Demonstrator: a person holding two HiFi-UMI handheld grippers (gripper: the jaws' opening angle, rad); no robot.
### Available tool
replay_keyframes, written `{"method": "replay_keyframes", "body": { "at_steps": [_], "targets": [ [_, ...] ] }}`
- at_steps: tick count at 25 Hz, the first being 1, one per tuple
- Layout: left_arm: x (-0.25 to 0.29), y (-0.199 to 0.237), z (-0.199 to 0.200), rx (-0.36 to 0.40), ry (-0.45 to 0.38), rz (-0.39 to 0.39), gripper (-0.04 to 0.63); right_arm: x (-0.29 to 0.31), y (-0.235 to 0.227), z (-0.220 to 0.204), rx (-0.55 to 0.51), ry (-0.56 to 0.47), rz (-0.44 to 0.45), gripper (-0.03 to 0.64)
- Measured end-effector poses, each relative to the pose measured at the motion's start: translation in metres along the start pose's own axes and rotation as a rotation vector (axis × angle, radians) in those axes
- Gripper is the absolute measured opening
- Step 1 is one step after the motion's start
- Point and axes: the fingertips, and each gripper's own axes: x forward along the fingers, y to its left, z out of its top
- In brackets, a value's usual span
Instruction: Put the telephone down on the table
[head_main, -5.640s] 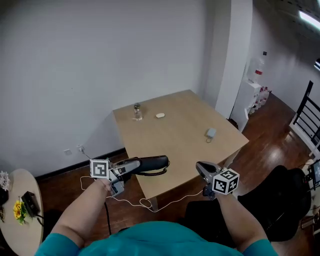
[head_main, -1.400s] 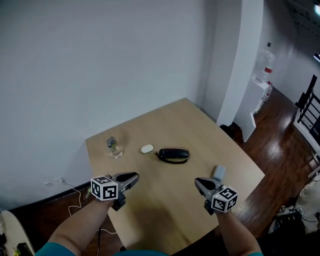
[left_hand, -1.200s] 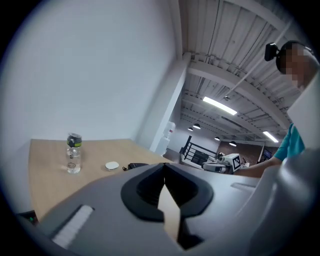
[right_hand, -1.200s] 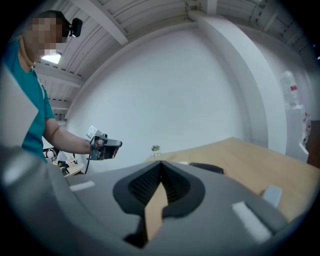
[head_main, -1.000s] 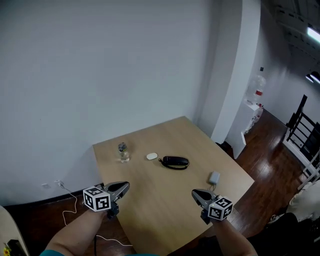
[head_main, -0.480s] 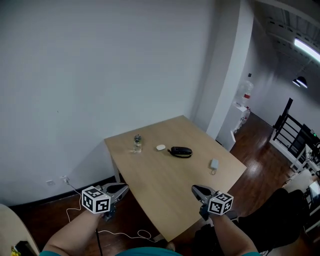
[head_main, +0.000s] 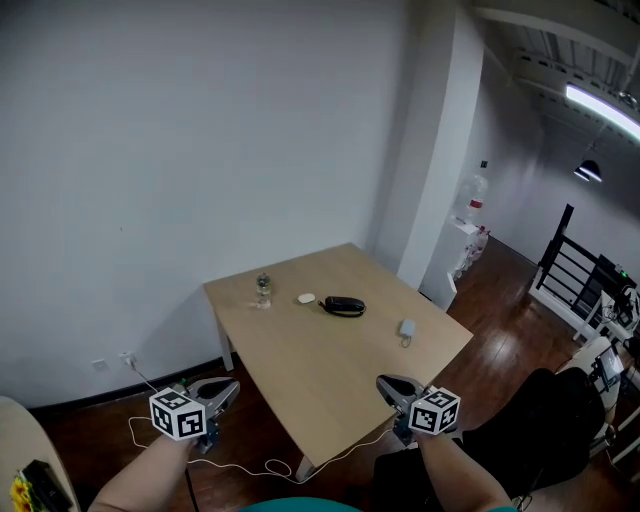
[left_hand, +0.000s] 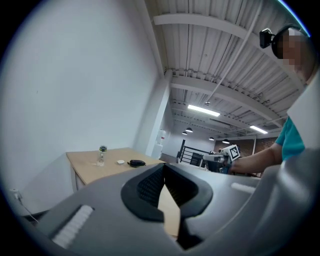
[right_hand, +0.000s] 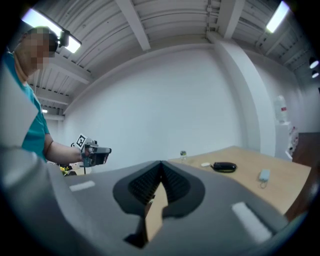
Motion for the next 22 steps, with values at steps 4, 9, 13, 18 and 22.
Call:
{"method": "replay_keyframes", "body": {
  "at_steps": [4,9,13,18,22],
  "targets": [
    [-0.004,-0.068,-0.028,-0.027,-0.039,0.026,0.006,-0.052,0.016,-0.014,-0.053,0.034,0.044,0.005],
    [-0.013,-0.158,-0.064,-0.048,-0.052,0.067,0.006,-0.114,0.049,-0.029,-0.112,0.051,0.153,0.005],
    [-0.027,-0.215,-0.081,-0.002,-0.007,0.058,0.006,-0.148,0.070,-0.041,-0.118,0.046,0.196,0.005],
    [-0.052,-0.241,-0.073,0.072,-0.018,0.076,0.006,-0.177,0.099,-0.050,-0.093,0.018,0.220,0.005],
    [-0.084,-0.246,-0.069,0.102,-0.048,0.071,0.006,-0.188,0.133,-0.064,-0.073,0.009,0.229,0.005]
  ]
}}
